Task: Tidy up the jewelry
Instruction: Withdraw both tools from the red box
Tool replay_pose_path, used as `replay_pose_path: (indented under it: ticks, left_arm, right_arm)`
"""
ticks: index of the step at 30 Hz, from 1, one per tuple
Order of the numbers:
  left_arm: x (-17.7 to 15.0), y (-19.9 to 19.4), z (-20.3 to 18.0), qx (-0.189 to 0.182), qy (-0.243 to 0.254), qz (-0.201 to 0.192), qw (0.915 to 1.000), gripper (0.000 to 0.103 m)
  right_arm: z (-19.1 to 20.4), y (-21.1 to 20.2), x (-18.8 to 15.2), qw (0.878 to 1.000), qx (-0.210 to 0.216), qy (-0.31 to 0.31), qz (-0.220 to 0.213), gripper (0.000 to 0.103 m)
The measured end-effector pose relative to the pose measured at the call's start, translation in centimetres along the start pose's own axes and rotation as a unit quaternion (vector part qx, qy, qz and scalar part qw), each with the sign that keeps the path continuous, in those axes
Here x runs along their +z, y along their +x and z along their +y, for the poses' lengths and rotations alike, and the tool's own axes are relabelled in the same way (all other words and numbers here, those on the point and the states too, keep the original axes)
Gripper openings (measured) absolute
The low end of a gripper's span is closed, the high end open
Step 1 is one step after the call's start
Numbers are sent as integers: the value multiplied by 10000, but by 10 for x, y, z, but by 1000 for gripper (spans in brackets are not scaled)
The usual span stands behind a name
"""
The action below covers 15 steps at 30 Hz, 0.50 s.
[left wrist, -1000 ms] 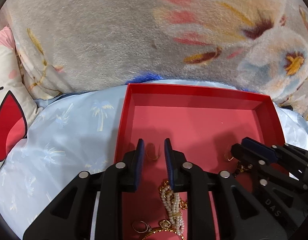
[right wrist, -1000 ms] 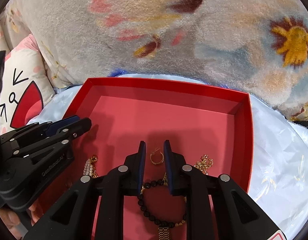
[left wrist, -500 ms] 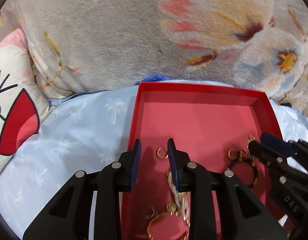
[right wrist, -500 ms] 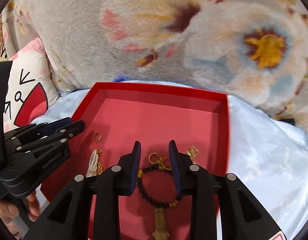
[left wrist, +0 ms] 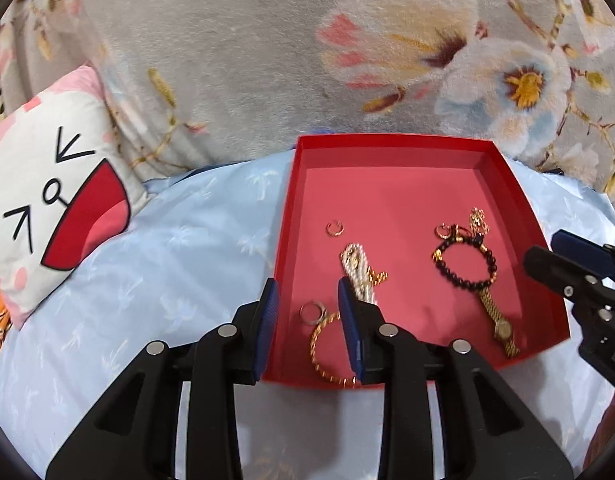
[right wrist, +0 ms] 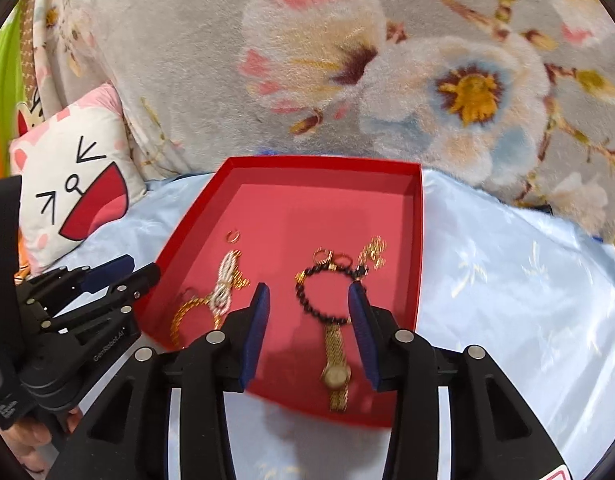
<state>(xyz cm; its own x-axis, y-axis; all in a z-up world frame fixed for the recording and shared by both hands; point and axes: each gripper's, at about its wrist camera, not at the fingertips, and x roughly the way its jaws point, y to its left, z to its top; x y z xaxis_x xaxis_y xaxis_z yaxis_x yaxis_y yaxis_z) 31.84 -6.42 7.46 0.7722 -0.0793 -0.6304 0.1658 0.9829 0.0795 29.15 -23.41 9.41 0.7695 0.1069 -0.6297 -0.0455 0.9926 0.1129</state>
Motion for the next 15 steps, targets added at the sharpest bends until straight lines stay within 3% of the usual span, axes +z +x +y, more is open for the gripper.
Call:
replay_pose_path:
  ticks: [2, 5, 9, 15]
  left_arm:
    - [-7, -6, 2, 15, -61, 1, 10000, 30]
    - [-18, -15, 1, 63, -100, -32, 9999, 38]
    - [-37, -27, -2, 214, -69, -103, 9997, 39]
    - [-62, -37, -3, 80, -213, 30, 9997, 41]
  right_arm:
    - [-1, -8, -9, 10000, -5, 43, -14, 43]
    - [0, -18, -25, 9999, -41, 91, -5, 50]
    - [1, -26, -45, 9998, -125, 149, 42, 56]
    - [3, -38, -75, 9997, -87, 183, 149, 63]
